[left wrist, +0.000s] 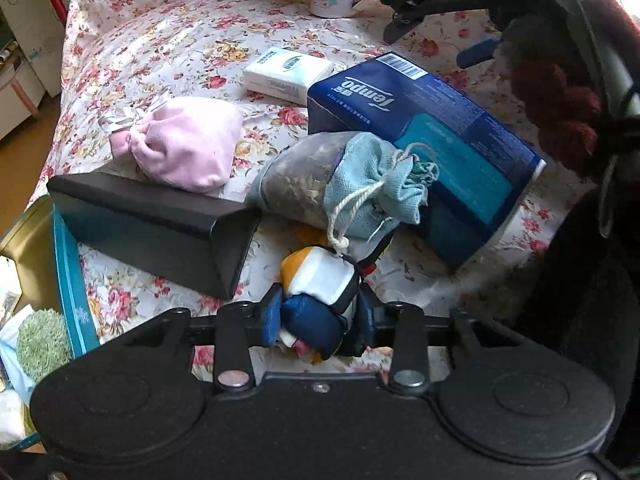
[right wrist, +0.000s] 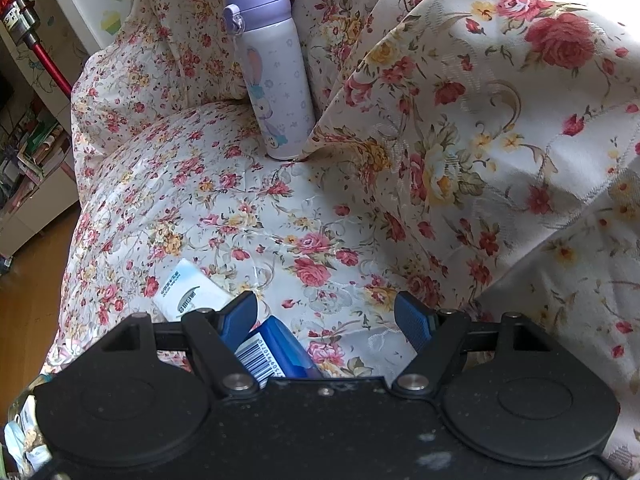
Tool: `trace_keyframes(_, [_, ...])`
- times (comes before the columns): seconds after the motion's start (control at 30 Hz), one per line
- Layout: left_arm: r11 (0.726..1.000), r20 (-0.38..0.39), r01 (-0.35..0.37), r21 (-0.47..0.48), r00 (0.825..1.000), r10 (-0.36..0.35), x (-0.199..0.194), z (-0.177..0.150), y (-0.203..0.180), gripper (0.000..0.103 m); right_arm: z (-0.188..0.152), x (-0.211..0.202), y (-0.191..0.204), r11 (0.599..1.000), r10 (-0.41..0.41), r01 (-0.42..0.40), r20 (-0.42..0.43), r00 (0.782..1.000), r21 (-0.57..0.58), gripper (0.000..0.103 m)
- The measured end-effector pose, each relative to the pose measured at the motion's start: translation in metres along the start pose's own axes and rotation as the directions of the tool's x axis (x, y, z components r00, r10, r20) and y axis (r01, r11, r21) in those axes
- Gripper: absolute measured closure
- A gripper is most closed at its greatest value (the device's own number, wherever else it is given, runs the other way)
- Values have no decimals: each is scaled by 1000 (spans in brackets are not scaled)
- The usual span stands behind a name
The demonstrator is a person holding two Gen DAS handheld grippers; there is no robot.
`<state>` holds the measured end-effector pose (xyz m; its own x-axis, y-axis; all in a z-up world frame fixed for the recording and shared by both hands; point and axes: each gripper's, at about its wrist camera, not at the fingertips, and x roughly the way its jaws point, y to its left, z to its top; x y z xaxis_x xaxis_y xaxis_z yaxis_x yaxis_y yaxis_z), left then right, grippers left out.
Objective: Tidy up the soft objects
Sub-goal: 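Reach the left gripper to the orange-white sock bundle while the right gripper approaches the tissue pack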
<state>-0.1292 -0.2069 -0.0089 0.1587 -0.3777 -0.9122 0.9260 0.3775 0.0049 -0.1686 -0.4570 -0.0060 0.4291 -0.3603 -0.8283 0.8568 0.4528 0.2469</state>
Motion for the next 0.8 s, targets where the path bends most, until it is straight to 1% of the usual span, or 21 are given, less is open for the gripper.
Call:
trace_keyframes(0.2, [999, -44, -25, 29, 999, 26, -11, -16, 13, 66, 0, 0, 1, 1000, 1, -1, 1, 1000, -5, 28])
trace_keyframes(0.33, [997, -83, -75, 26, 994, 77, -13, -25, 28, 64, -1, 0, 3, 1000, 2, -2, 3, 1000, -15, 28])
trace_keyframes(0.4, [995, -98, -97, -6, 991, 96, -15, -27, 39, 58, -1, 0, 4, 1000, 0, 0, 5, 1000, -19, 28])
trace_keyframes(0.47, [993, -110, -104, -59, 989, 97, -15, -28, 52, 54, -1, 0, 4, 1000, 1, 0, 5, 1000, -21, 28])
trace_keyframes(0.53, [988, -113, -108, -108, 989, 96, -17, -27, 61, 48, -2, -1, 4, 1000, -1, 1, 5, 1000, -23, 28])
trace_keyframes(0.6, [980, -113, -133, -146, 987, 117, -19, -27, 68, 40, -2, -1, 5, 1000, -1, 1, 6, 1000, -29, 28])
trace_keyframes(0.67, [972, -111, -156, -178, 984, 137, -22, -26, 74, 39, -2, 0, 5, 999, -2, 2, 6, 1000, -35, 28])
trace_keyframes(0.73, [962, -115, -174, -209, 982, 152, -25, -26, 79, 36, -2, 0, 6, 999, -3, 3, 7, 1000, -39, 28])
trace_keyframes(0.8, [945, -121, -190, -267, 979, 162, -28, -26, 83, 25, -2, 0, 7, 999, -2, 2, 9, 1000, -43, 28])
